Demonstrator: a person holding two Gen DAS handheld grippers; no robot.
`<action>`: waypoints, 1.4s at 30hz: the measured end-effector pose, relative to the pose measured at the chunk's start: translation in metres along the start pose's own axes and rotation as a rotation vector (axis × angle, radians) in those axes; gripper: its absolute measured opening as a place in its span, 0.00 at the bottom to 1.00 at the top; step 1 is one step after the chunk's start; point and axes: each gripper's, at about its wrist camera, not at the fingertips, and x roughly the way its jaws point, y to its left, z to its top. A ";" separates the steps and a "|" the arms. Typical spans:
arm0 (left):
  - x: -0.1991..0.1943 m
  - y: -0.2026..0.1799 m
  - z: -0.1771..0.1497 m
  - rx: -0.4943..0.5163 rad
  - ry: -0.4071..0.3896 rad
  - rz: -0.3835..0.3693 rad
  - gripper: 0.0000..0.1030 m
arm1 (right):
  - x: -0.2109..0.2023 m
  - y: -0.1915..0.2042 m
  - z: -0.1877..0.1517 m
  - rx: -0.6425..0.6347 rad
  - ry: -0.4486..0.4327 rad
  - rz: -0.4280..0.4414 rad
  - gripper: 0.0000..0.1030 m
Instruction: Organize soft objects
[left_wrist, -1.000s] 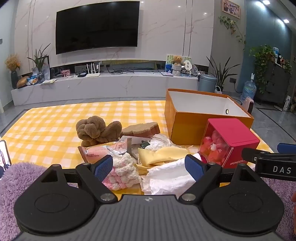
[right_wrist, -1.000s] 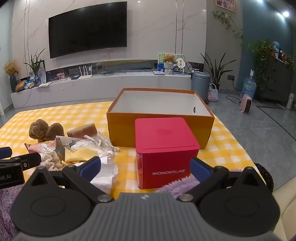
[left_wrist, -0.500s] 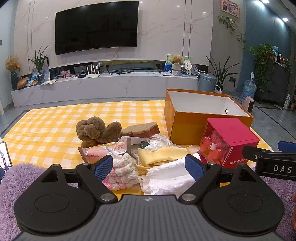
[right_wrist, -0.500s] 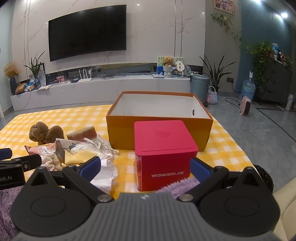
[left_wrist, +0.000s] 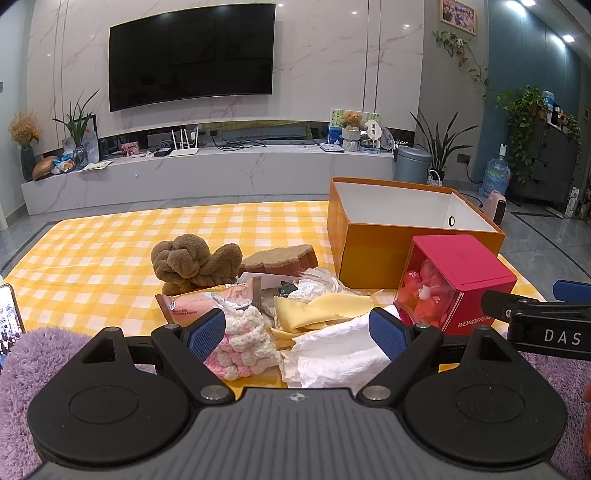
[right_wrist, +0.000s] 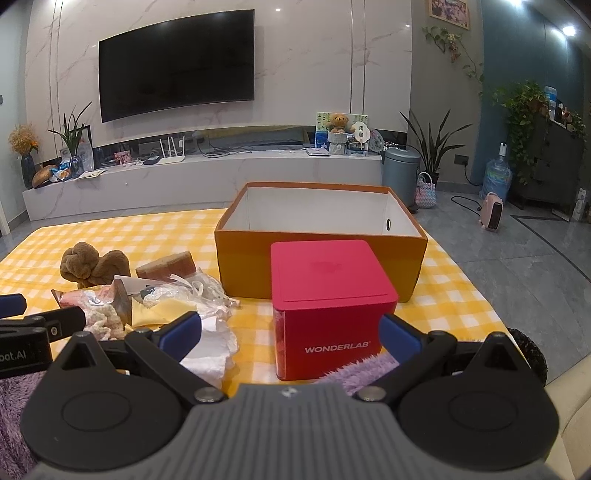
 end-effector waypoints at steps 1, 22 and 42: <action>0.000 0.000 0.000 0.000 0.000 0.000 0.99 | 0.000 0.000 0.000 0.000 0.000 0.000 0.97; -0.002 0.002 0.001 -0.002 0.001 0.002 0.99 | 0.000 -0.001 0.000 0.013 0.006 -0.003 0.98; -0.005 0.002 0.002 0.001 0.000 0.002 0.99 | 0.003 0.000 0.000 0.018 0.013 -0.006 0.97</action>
